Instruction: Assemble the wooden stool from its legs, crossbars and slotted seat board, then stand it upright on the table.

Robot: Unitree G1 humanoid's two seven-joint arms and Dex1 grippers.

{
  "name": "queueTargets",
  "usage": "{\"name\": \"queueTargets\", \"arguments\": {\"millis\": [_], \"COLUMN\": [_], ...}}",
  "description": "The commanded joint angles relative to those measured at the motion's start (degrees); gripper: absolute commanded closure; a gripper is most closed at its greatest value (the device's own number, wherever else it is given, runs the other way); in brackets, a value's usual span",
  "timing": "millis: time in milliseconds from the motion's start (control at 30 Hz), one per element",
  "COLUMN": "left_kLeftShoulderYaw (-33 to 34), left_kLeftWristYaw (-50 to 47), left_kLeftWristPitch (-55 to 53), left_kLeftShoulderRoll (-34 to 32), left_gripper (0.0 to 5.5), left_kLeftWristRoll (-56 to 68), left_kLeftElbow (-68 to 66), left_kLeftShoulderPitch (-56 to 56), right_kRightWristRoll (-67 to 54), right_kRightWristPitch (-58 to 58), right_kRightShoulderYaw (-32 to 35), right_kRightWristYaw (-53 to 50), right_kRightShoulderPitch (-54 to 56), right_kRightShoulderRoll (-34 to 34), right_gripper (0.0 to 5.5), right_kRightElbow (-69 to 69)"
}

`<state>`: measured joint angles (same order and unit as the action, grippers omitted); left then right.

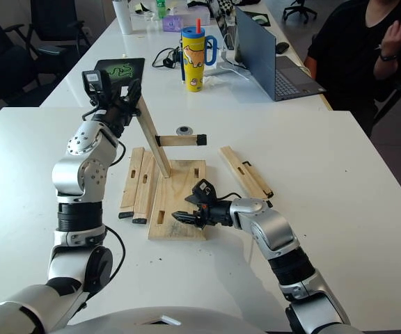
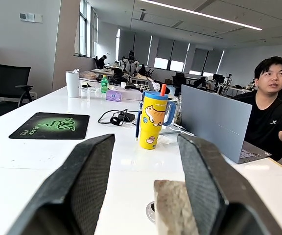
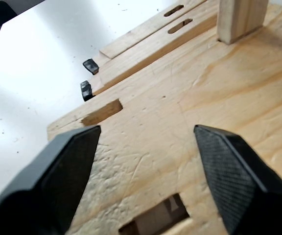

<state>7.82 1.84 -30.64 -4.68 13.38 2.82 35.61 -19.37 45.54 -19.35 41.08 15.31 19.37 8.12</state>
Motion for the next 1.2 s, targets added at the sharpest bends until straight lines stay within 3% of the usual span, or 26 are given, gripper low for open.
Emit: {"name": "queueTargets", "arguments": {"millis": [33,267,500,600,733,833,900,1200], "left_kLeftShoulderYaw": [-1.39,1.48,7.01,9.76,11.38,11.36,10.47,1.84], "left_kLeftWristYaw": [-0.69,-2.14,-3.76,-4.27,-3.83,-3.64,-1.65,5.54], "left_kLeftWristPitch": [-3.43,-2.82,-1.08,-1.73,-1.43,-1.12,-0.99,2.14], "left_kLeftShoulderRoll": [1.72,2.69,3.03,2.01,1.15,0.38,-1.01,-4.76], "left_gripper": [3.14,3.14,3.14,3.14,3.14,3.14,3.14,3.14], "left_kLeftWristRoll": [0.38,3.14,8.72,10.56,10.84,9.93,9.46,3.88], "left_kLeftElbow": [2.83,10.08,14.82,15.13,13.99,14.74,15.15,14.12], "left_kLeftShoulderPitch": [-6.7,-4.85,-1.81,-4.39,-8.93,-12.14,-14.95,-31.86], "right_kRightWristRoll": [0.84,0.21,-4.88,-13.85,-32.75,-41.89,-36.72,-6.9], "right_kRightWristPitch": [1.71,0.51,1.22,4.95,9.07,6.83,3.63,-13.48], "right_kRightShoulderYaw": [-0.36,1.43,9.74,20.11,34.72,39.24,36.99,25.36], "right_kRightWristYaw": [-0.94,-1.8,-3.53,-6.01,-12.91,-16.6,-17.9,-30.56], "right_kRightShoulderPitch": [-1.11,-1.1,3.19,12.98,34.03,49.06,52.39,40.89], "right_kRightShoulderRoll": [0.87,-0.12,-2.6,-5.15,-8.21,-9.48,-8.36,-6.09], "right_gripper": [1.95,1.95,1.95,1.95,1.95,1.95,1.95,1.95], "right_kRightElbow": [-0.8,-0.34,3.54,5.59,3.67,0.43,-0.61,-2.67]}}
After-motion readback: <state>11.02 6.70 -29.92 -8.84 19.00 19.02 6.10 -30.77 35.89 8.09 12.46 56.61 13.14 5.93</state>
